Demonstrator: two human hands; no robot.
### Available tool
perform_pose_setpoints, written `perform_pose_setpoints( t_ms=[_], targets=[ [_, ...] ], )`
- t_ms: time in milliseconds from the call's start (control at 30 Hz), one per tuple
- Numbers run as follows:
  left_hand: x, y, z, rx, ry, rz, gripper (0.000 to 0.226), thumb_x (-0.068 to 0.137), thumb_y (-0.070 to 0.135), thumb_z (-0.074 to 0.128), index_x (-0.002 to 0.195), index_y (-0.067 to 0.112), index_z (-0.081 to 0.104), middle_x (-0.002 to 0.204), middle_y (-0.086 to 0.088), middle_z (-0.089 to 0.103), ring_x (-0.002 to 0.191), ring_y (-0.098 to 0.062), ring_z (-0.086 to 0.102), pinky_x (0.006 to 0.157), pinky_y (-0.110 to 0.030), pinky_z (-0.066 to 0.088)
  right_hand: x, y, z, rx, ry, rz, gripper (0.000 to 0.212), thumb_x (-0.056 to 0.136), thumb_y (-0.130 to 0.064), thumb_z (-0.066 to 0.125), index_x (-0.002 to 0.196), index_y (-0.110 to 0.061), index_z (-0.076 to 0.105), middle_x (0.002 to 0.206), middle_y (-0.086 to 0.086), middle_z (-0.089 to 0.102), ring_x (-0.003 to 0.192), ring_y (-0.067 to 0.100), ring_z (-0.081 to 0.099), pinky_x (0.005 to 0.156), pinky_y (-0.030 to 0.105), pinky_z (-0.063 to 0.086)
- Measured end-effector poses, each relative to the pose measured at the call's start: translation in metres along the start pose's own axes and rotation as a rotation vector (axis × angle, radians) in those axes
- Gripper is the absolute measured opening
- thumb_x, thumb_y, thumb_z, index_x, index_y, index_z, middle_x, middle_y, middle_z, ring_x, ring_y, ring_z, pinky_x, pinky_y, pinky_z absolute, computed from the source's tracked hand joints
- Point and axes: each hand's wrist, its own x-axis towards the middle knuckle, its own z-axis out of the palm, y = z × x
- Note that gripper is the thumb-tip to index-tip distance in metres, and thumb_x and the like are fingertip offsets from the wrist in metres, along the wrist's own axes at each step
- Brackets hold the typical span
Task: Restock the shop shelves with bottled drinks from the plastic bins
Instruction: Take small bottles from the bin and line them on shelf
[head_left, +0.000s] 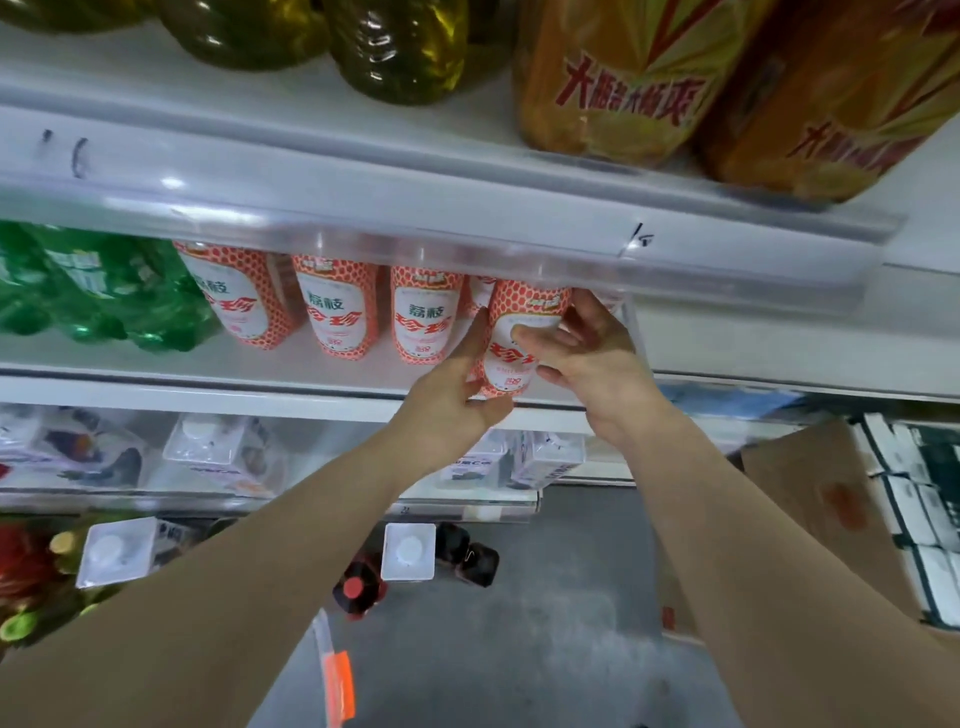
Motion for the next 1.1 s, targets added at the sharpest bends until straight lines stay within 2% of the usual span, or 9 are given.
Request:
perform_pose_setpoints(
  t_ms=[133,233,367,600,700,800,900,1000,1100],
  targets=[
    [0.006,-0.006,0.005,-0.029,-0.057,-0.012,0.09,0.092,0.002,0.059,0.155,0.041,0.007,0.125,0.045,0.038,0.128,0.0,0.044,0.112,-0.033,0.04,0.01,0.012,-0.001,-0.007,-0.02,-0.015,0.055,0.082,-0.001,0.077,0.125,-0.029,0.058,0.122,-0.008,0.069,0.11,0.006,0.065,0.066,0.014,0.054],
    [0.011,-0.011,0.006,-0.027,-0.086,0.006,0.096,0.089,0.006,0.06,0.156,0.038,0.001,0.146,0.031,0.032,0.137,-0.001,0.036,0.117,-0.036,0.033,0.017,0.019,-0.003,-0.008,-0.014,-0.046,0.055,0.082,-0.001,0.078,0.119,-0.036,0.058,0.115,-0.013,0.071,0.113,0.009,0.065,0.071,0.019,0.057],
    [0.02,-0.02,0.007,-0.013,-0.077,0.009,0.097,0.092,-0.003,0.058,0.156,0.037,-0.003,0.127,0.046,0.029,0.127,0.008,0.036,0.114,-0.026,0.033,0.028,0.023,-0.004,-0.011,-0.027,-0.077,0.051,0.084,0.0,0.076,0.117,-0.035,0.058,0.115,-0.014,0.07,0.11,0.005,0.064,0.078,0.02,0.056],
    [0.027,-0.028,0.007,0.015,-0.037,0.051,0.092,0.084,0.012,0.063,0.129,0.068,0.006,0.144,0.033,0.026,0.133,0.005,0.031,0.114,-0.03,0.032,0.039,0.03,-0.001,-0.031,-0.012,-0.119,0.049,0.087,0.001,0.073,0.12,-0.031,0.056,0.113,-0.015,0.07,0.108,0.002,0.065,0.082,0.022,0.055],
    [0.019,-0.025,0.007,0.08,-0.041,0.045,0.095,0.087,0.014,0.066,0.146,0.052,0.002,0.148,0.023,0.024,0.133,-0.001,0.028,0.108,-0.026,0.033,0.029,0.035,-0.001,-0.036,0.037,-0.098,0.061,0.085,0.004,0.073,0.131,-0.03,0.052,0.115,-0.01,0.067,0.109,0.004,0.064,0.083,0.027,0.057],
    [0.002,-0.021,0.005,0.197,0.024,0.005,0.088,0.09,0.011,0.068,0.156,0.026,0.013,0.157,0.007,0.027,0.139,-0.011,0.032,0.101,-0.022,0.035,0.009,0.038,-0.002,-0.17,0.116,-0.065,0.075,0.084,0.007,0.071,0.141,-0.032,0.043,0.129,0.0,0.057,0.114,0.011,0.059,0.095,0.03,0.053],
    [-0.022,-0.013,0.001,0.254,0.044,-0.01,0.078,0.089,0.012,0.07,0.153,0.025,0.027,0.155,0.001,0.035,0.137,-0.015,0.038,0.104,-0.024,0.038,-0.022,0.036,-0.004,-0.357,0.087,-0.028,0.076,0.089,0.005,0.067,0.151,-0.023,0.036,0.131,0.001,0.052,0.118,0.016,0.056,0.1,0.034,0.05],
    [-0.049,0.006,-0.007,0.323,0.047,-0.016,0.074,0.084,0.015,0.076,0.148,0.025,0.04,0.147,-0.002,0.044,0.134,-0.017,0.042,0.112,-0.034,0.036,-0.058,0.026,-0.003,-0.496,0.007,-0.029,0.066,0.092,0.004,0.064,0.147,-0.024,0.042,0.127,-0.002,0.055,0.107,0.017,0.062,0.086,0.024,0.053],
    [-0.083,0.04,-0.012,0.343,0.048,-0.025,0.07,0.082,0.015,0.078,0.144,0.024,0.046,0.143,-0.001,0.049,0.127,-0.012,0.045,0.11,-0.032,0.037,-0.095,0.004,-0.003,-0.591,-0.037,-0.049,0.06,0.091,0.003,0.065,0.142,-0.025,0.05,0.121,-0.003,0.058,0.098,0.017,0.063,0.072,0.014,0.05]
  ],
)
